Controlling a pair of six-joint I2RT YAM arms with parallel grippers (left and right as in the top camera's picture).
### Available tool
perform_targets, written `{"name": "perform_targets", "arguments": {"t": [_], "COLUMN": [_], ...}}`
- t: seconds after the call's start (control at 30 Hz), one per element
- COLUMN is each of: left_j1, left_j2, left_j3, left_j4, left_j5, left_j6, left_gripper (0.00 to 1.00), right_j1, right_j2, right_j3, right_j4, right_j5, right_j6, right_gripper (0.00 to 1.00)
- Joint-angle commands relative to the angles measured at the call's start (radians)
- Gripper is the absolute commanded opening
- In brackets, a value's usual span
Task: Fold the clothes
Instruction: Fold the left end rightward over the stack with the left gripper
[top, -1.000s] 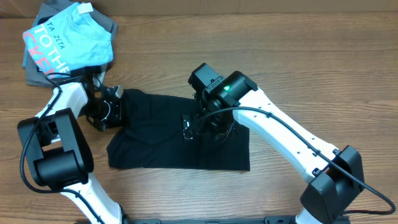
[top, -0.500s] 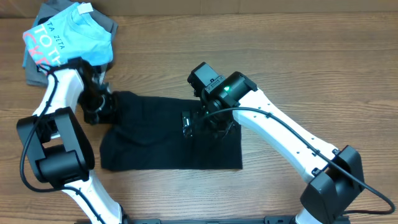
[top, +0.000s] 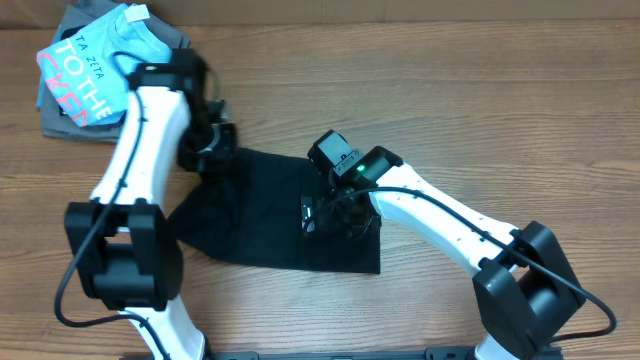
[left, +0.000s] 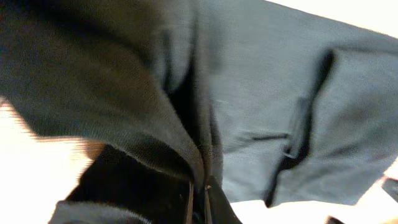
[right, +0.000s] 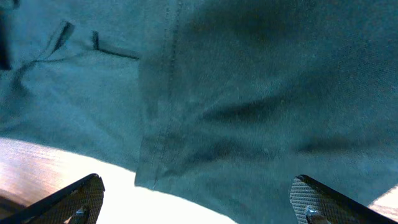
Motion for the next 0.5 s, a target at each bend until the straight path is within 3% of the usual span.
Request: {"name": "perform_targets", "arguments": {"t": [0.0, 0.27, 0.47], "left_j1": [-0.105, -0.286, -0.337], "left_j2": [-0.026, -0.025, -0.022], "left_j3": [0.023, 0.023, 0.023], "left_j4": [0.003, 0.061, 0.091], "left_j5": [-0.003, -0.002, -0.002], "left_j6": [-0.075, -0.166, -0.215], "left_gripper": [0.04, 0.04, 0.04], "right_j1": [-0.009, -0.121, -0.282], "right_j2": [0.027, 0.031, 0.027], "right_j3": [-0.015, -0.013, 0.029], "right_j4": [0.024, 0.014, -0.102], "right_j5": [0.008, -0.037, -0.074], "right_j6": [0.016, 0.014, -0.090], "right_gripper": [1.00, 1.00, 1.00]}}
